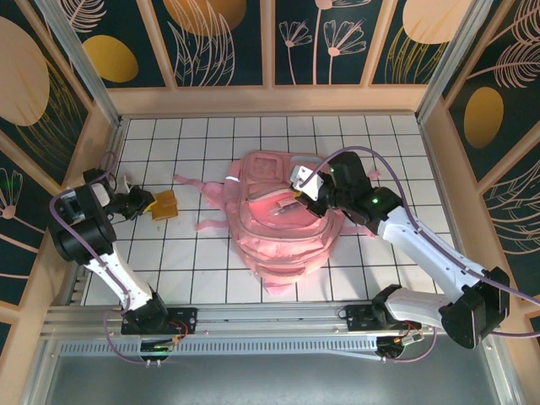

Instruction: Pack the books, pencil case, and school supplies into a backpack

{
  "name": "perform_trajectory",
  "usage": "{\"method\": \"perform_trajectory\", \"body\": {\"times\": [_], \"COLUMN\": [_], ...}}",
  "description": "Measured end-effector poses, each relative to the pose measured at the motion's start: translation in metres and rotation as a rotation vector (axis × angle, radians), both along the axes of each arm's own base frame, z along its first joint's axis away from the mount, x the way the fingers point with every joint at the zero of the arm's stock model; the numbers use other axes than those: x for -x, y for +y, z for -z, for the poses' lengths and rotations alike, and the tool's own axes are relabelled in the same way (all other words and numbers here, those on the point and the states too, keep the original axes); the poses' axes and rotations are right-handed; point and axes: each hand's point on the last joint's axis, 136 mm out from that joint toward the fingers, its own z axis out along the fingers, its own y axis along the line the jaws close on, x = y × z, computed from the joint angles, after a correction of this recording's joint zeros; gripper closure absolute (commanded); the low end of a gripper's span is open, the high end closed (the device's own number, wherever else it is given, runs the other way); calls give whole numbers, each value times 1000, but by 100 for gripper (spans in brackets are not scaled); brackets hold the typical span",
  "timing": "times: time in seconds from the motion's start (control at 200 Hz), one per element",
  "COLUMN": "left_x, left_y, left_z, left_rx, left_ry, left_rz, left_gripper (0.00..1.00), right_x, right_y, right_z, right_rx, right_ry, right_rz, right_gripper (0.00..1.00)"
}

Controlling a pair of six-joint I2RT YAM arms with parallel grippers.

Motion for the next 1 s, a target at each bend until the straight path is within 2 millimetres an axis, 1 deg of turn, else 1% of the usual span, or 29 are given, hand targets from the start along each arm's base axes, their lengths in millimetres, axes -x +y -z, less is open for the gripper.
{"method": "perform_trajectory", "body": {"times": [0.02,0.07,0.16,0.23,0.295,0.37,0.405,0.47,0.505,0.51,0.535,0.54,0.565,0.61,0.651,0.721,0.801,0.881,0.931,1.001], "left_x": [0,2,6,10,11,13,15,19,22,24,26,28,32,43,54,76,101,131,143,152], "left_y": [-1,-3,-5,-8,-12,-23,-33,-64,-84,-89,-103,-108,-122,-152,-172,-197,-224,-256,-272,-294], "left_z": [-1,-6,-22,-44,-70,-100,-115,-143,-157,-161,-169,-173,-180,-196,-206,-211,-204,-195,-194,-195], "left_rx": [2,6,-5,-18,-38,-60,-61,-38,-20,-14,-2,5,20,72,120,208,304,394,424,447], "left_ry": [-6,-14,-47,-91,-145,-214,-248,-315,-350,-358,-378,-385,-402,-435,-449,-440,-392,-309,-269,-243], "left_rz": [3,-1,-8,-17,-9,18,44,118,166,179,212,224,257,314,344,348,336,367,393,432], "left_gripper": [100,100,100,100,100,100,100,100,100,100,100,100,100,100,100,100,100,100,100,100], "right_x": [0,0,0,0,-2,-5,-7,-13,-16,-16,-18,-19,-20,-22,-24,-29,-33,-38,-41,-44], "right_y": [0,0,0,0,-1,-3,-4,-6,-6,-6,-6,-6,-6,-5,-4,-3,-3,-2,-2,-2], "right_z": [0,0,0,0,0,-1,-2,-3,-3,-3,-3,-3,-3,-2,-1,-2,-1,0,0,1], "right_rx": [0,1,5,6,7,-6,-15,-32,-41,-43,-48,-50,-55,-64,-71,-88,-101,-113,-116,-120], "right_ry": [0,-2,-8,-10,-10,-3,2,12,17,19,21,22,27,37,48,60,72,80,80,78], "right_rz": [0,-1,-5,-5,4,25,38,64,77,80,86,88,95,105,115,133,155,174,183,193], "right_gripper": [100,100,100,100,100,100,100,100,100,100,100,100,100,100,100,100,100,100,100,100]}}
